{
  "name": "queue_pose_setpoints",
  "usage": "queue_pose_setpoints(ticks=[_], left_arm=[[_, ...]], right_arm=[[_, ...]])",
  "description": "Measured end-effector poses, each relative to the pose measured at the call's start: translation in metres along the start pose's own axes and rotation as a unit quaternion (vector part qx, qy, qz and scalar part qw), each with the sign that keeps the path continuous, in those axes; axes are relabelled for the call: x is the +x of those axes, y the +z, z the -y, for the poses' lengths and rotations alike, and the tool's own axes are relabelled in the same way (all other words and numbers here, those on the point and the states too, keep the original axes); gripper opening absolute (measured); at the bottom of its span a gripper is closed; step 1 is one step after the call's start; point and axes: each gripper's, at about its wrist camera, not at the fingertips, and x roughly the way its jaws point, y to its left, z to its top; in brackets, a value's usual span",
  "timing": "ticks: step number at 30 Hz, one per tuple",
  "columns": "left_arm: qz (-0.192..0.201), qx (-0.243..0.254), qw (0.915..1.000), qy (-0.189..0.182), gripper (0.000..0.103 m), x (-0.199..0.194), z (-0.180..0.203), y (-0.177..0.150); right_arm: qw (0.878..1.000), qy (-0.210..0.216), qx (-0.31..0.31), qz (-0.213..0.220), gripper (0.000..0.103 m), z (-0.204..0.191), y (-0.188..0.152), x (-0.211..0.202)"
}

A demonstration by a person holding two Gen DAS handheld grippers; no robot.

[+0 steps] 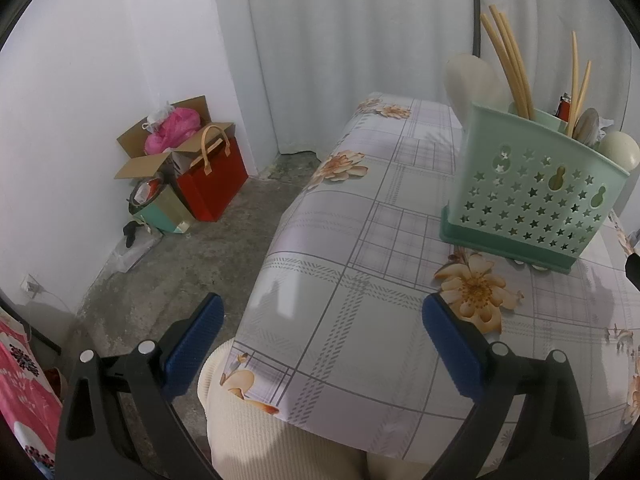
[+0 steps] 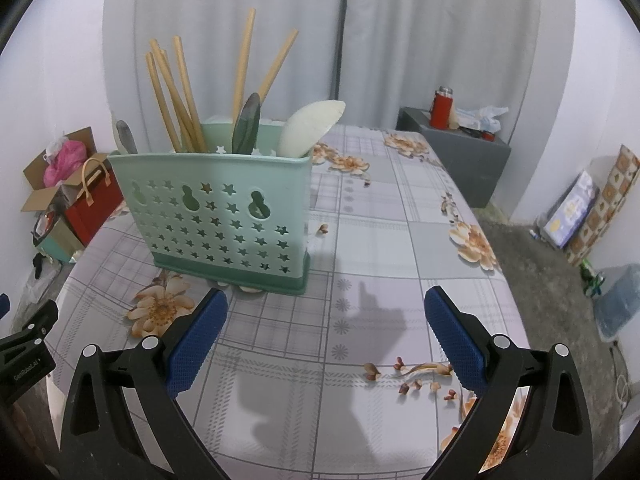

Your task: Organize utensils

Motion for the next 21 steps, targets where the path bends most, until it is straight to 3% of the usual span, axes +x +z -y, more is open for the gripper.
queue_pose_setpoints(ticks=[21], left_arm=[[0.0, -0.001, 1.0, -0.002, 0.097, -0.0007, -0.0016, 0.0003]], right_arm=[[1.0, -0.001, 0.0, 0.001, 0.095, 0.001, 0.0008, -0.0028]])
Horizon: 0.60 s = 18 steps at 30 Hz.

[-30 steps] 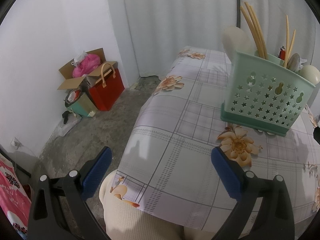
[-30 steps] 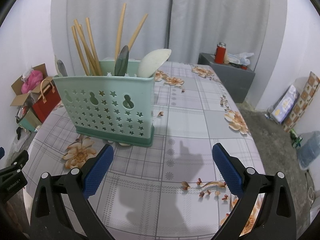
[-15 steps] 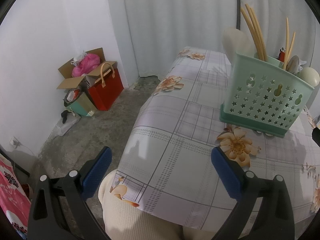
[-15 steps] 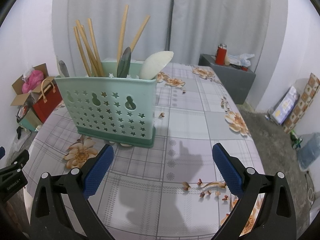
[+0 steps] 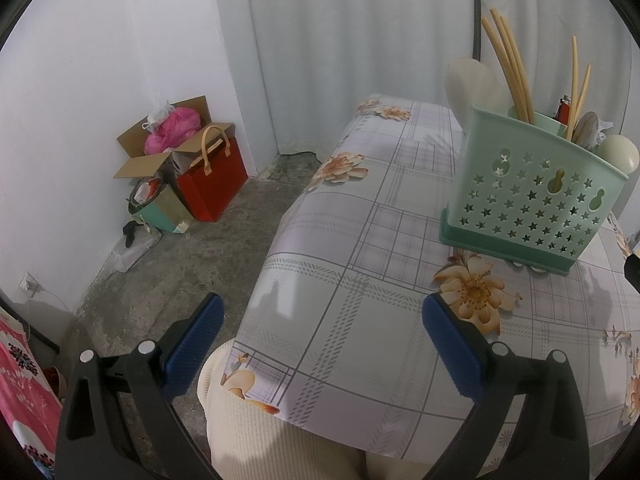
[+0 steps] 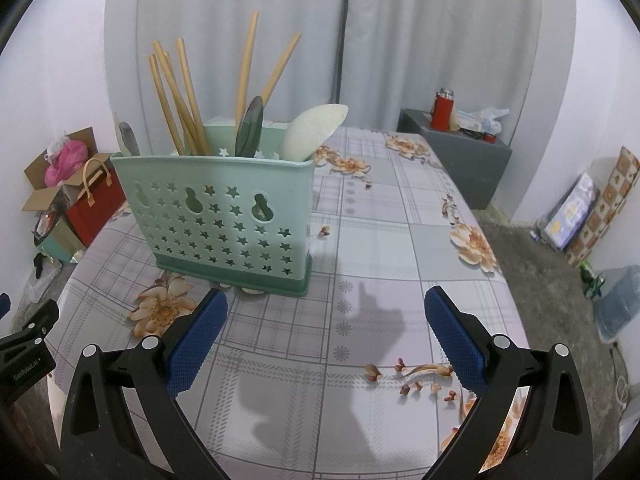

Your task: Organize utensils

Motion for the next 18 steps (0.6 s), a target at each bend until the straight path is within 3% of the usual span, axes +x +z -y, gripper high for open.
queue_pose_setpoints(ticks=[18], left_arm=[[0.0, -0.001, 1.0, -0.001, 0.097, 0.0, -0.0013, 0.0001]], right_arm=[[1.0, 0.001, -0.001, 0.0, 0.095, -0.0012, 0.0013, 0.0011]])
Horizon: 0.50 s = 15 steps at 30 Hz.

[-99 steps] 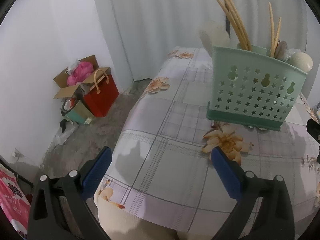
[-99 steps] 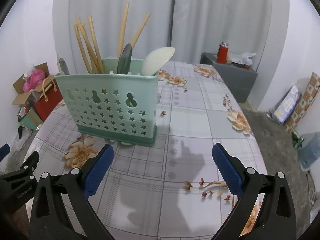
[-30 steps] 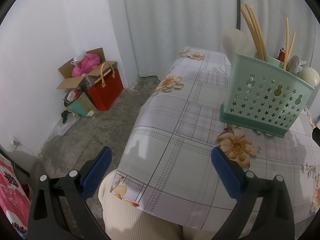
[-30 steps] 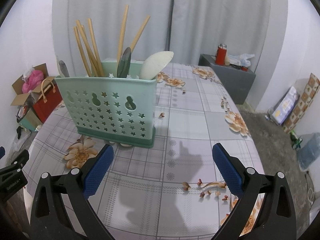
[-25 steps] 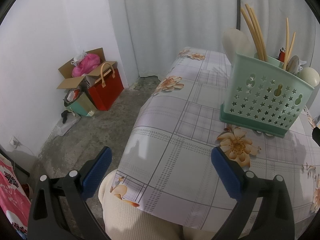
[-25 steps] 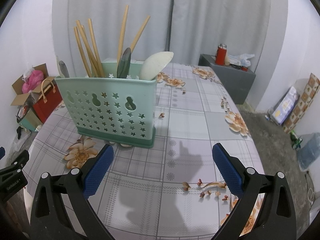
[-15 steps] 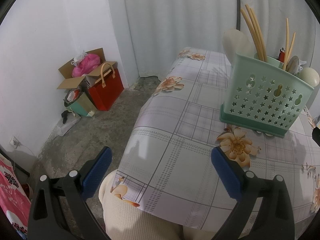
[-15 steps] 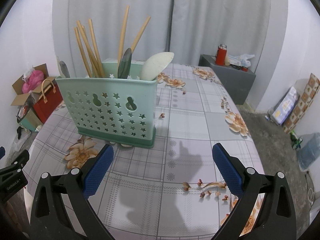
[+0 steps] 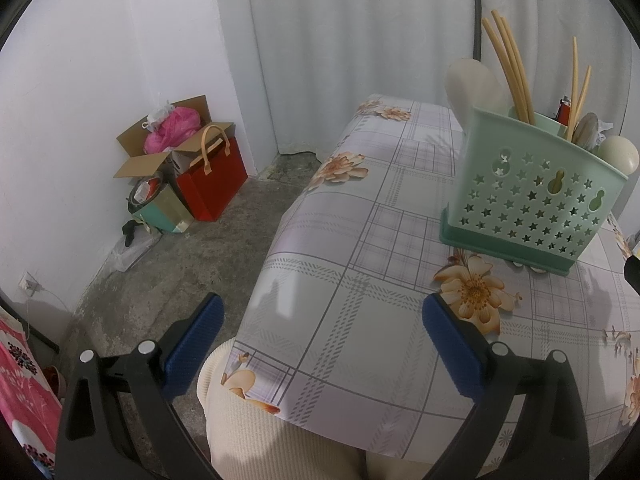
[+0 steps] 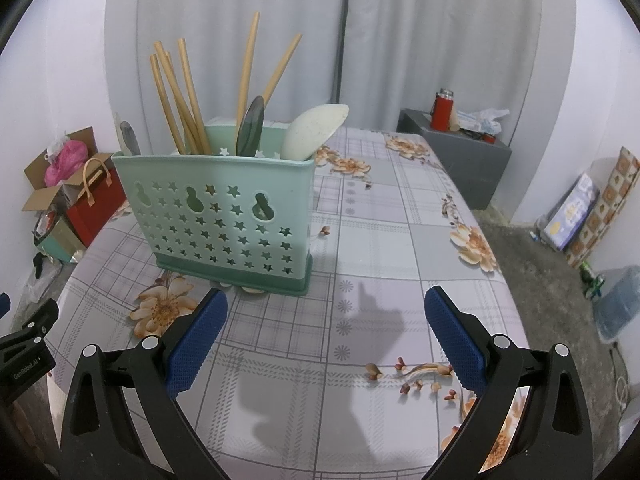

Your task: Organize utensils

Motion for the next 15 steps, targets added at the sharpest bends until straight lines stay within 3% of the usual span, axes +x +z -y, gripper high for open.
queue_pose_setpoints(ticks=[15], left_arm=[[0.0, 0.0, 1.0, 0.0, 0.097, 0.0001, -0.0012, 0.0]], right_arm=[[1.0, 0.0, 0.0, 0.001, 0.095, -0.0001, -0.0004, -0.0007]])
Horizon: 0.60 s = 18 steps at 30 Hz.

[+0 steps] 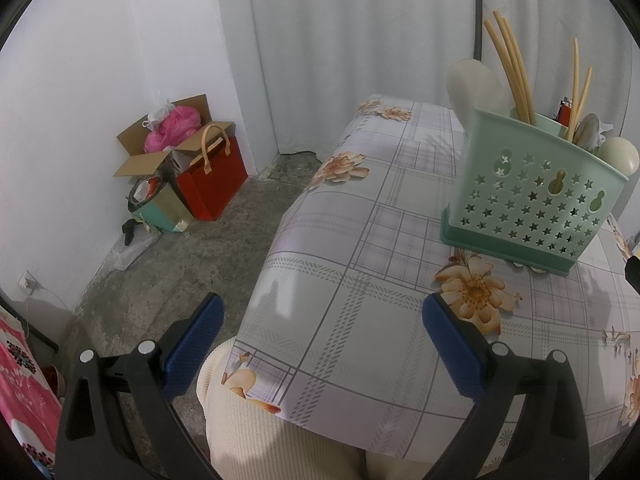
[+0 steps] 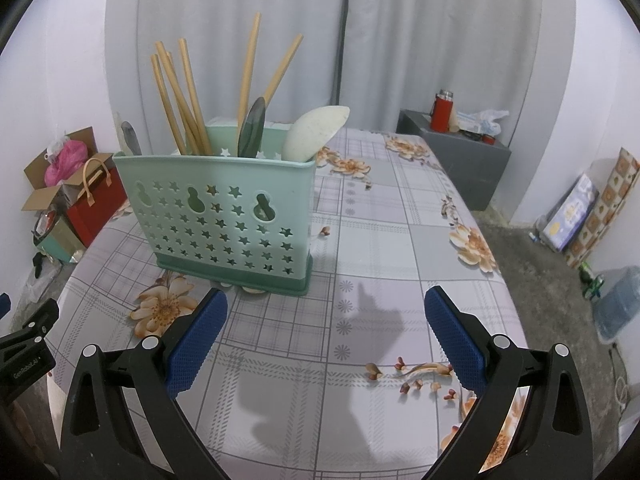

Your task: Organize utensils

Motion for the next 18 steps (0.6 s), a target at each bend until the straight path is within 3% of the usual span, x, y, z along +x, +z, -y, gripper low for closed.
queue_pose_setpoints(ticks=[18], left_arm=[[0.0, -0.001, 1.0, -0.001, 0.097, -0.0005, -0.0006, 0.0]], right_arm=[[1.0, 0.0, 0.0, 0.0, 0.095, -0.0007, -0.0002, -0.0011]])
